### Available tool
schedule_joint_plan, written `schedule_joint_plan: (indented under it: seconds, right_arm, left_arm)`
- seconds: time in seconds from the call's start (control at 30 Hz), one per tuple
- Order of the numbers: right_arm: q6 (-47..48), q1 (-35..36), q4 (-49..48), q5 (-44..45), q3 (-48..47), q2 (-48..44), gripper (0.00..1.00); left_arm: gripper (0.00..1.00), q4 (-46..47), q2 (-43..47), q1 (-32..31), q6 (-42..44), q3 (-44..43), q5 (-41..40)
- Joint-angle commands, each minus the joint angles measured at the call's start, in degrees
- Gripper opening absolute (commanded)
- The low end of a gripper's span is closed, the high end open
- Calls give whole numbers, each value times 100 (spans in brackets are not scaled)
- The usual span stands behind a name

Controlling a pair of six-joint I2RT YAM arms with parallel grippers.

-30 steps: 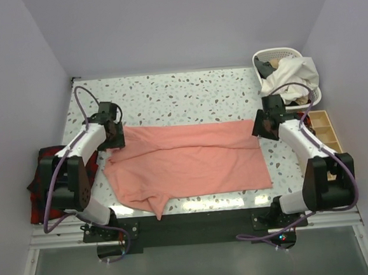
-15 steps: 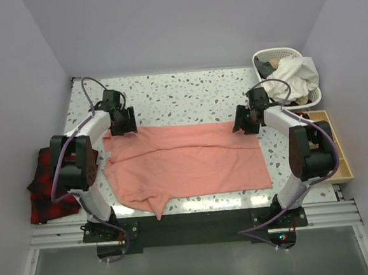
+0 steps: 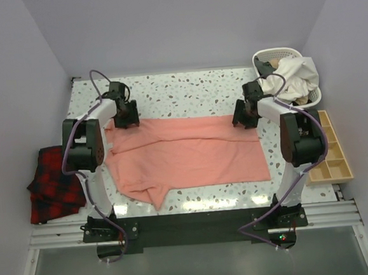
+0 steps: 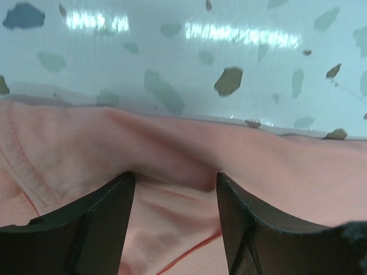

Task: Fold and stack the t-shirts
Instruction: Fold the flattened tshirt in 1/3 of the way

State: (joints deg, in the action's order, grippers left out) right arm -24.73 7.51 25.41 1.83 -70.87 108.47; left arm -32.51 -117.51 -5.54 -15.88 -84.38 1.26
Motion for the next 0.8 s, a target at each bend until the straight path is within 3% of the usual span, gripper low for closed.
schedule_joint_plan:
  seconds: [0.0,0.2,0.33,0.63,0.7,0.77]
  right_arm:
    - [-93,-56,201,511,-496,596,58]
    - [38,-92,166,565,-1252,1141,59]
    - [258,-83,35,372,-1500,1063,61]
    - [531,-83,-642,56,-754,-799,68]
    - [417,-74,-599,-173,-403,-1333,68]
    - [268,-39,-424,-296,-17,-1660,69]
  left_arm:
    - [64,78,-797,18,146,-798,15]
    - [63,105,-1510,9,252,-1730,419]
    - [64,421,-1056,9,147,-1583,524]
    - [69,1476,1501,-35,-20,-187,226]
    - [77,1467,2143,-35,-204,339,366]
    - [76,1441,2730,-61,-599,780,794]
